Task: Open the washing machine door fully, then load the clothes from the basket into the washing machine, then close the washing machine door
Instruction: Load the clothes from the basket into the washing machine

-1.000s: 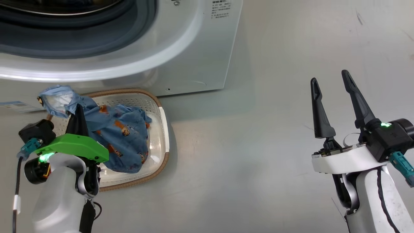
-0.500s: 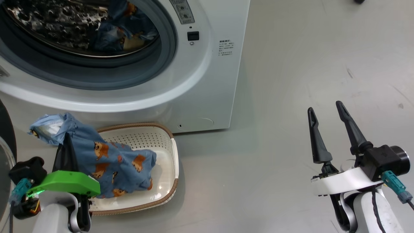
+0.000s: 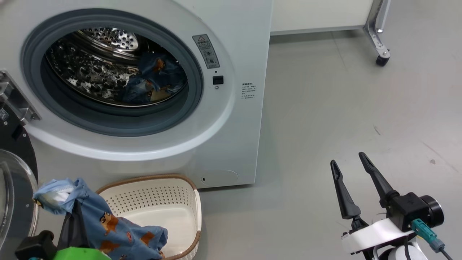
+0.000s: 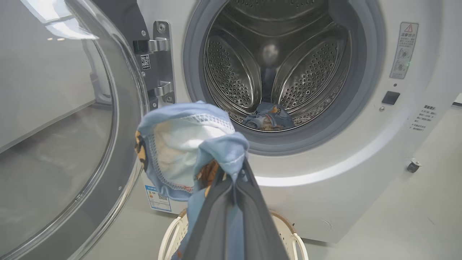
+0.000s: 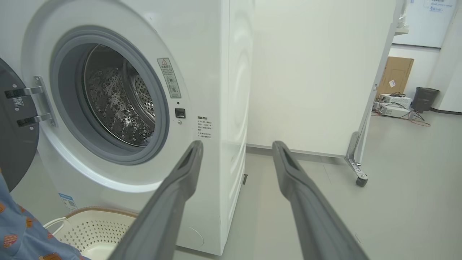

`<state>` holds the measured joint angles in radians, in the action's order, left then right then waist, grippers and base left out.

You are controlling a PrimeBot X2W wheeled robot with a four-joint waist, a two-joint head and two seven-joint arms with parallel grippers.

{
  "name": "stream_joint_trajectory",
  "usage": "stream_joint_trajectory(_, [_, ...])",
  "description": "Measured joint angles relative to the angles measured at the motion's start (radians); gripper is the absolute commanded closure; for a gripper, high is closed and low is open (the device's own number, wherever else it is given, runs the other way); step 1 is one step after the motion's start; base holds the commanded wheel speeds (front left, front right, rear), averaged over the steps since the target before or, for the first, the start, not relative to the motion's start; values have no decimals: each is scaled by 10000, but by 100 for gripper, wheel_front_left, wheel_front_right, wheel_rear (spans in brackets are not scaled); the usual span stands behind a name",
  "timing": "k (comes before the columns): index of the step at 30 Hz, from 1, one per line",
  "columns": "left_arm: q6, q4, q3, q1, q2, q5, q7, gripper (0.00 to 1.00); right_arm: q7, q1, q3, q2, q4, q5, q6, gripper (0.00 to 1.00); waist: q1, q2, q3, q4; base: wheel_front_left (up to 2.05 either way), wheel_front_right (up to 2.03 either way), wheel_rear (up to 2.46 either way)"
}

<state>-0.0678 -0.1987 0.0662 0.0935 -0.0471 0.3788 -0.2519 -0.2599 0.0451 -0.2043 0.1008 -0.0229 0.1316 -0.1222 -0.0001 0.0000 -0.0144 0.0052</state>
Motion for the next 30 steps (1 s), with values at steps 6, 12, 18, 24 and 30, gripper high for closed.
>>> stream_joint_trajectory(6, [159,784,-48,745,6,0,0,100,-2,276,-150,138,96,8,0,0,0,0,415,-106,0,0,0])
stream_joint_trajectory(12, [249,1505,-151,1127,10,136,-2,100,-2,308,-334,228,257,81,0,0,0,0,386,-208,0,0,0])
stream_joint_trajectory(18, [426,1987,-267,1125,6,341,-2,100,0,307,-537,201,393,109,-2,0,0,0,158,-348,0,0,0])
stream_joint_trajectory(24, [523,2228,-470,1039,8,374,0,100,-2,303,-617,4,543,173,-2,0,0,0,-225,-560,0,0,0])
stream_joint_trajectory(30, [731,2410,-380,-122,2,451,334,100,0,202,-790,-113,723,176,-2,0,0,0,-784,-873,0,0,0])
